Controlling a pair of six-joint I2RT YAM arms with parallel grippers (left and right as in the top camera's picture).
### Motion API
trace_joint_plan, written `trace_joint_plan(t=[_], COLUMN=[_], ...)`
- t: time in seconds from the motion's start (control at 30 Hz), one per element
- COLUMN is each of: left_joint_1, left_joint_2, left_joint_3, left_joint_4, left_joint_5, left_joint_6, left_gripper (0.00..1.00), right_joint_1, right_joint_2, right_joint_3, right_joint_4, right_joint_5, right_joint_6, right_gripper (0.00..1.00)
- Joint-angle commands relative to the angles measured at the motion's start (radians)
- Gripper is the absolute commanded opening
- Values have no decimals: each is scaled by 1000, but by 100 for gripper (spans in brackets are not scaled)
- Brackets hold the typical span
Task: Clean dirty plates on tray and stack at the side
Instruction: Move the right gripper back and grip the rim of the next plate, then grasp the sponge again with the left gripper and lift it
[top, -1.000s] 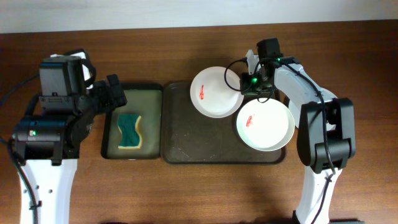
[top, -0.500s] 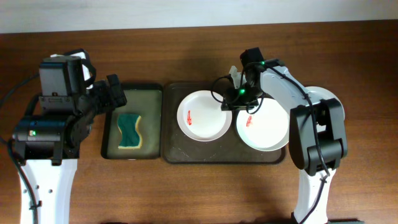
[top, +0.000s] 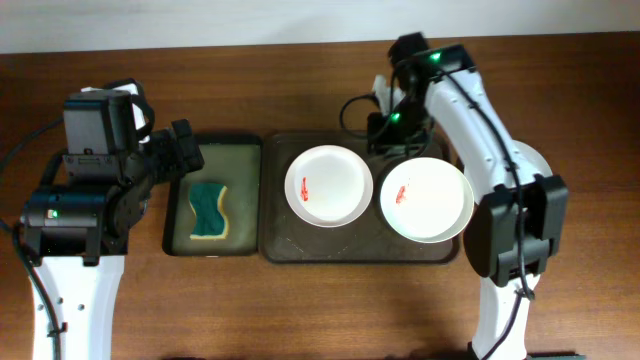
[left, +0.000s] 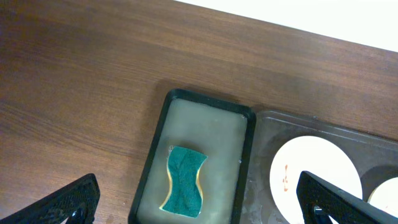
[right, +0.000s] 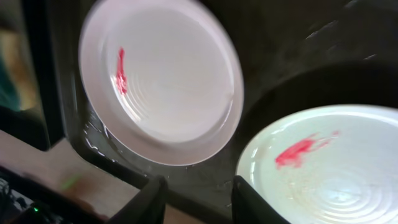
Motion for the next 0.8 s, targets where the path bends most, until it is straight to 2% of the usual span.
trace_joint_plan(t=[0.0, 0.07, 0.13, 0.33, 0.37, 0.43, 0.47, 0.63, 0.77], left_joint_1=[1, 1, 1, 1, 1, 1, 1, 1, 1], left_joint_2=[-3, -3, -3, -3, -3, -3, -3, -3, 10], left_joint_3=[0, 0, 0, 0, 0, 0, 0, 0, 0], left_joint_4=[2, 2, 2, 2, 2, 2, 2, 2, -23], left_joint_5=[0, 0, 0, 0, -1, 0, 0, 0, 68], left_joint_6=[12, 12, 12, 12, 12, 12, 12, 12, 12], left_gripper=[99, 99, 99, 99, 99, 99, 99, 99, 99], right_joint_1=[61, 74, 70, 67, 67, 67, 67, 67, 61], right_joint_2=[-6, -6, -6, -5, -5, -5, -5, -5, -5], right_joint_3=[-116, -198, -257, -374, -374, -374, -374, -375, -375], right_joint_4=[100, 207, 288, 411, 412, 416, 416, 431, 436], right_joint_5=[169, 231, 231, 226, 226, 222, 218, 150, 114], right_joint_6=[100, 137, 141, 159, 159, 159, 159, 159, 158], right_gripper=[37, 36, 27, 23, 19, 5, 4, 4, 23])
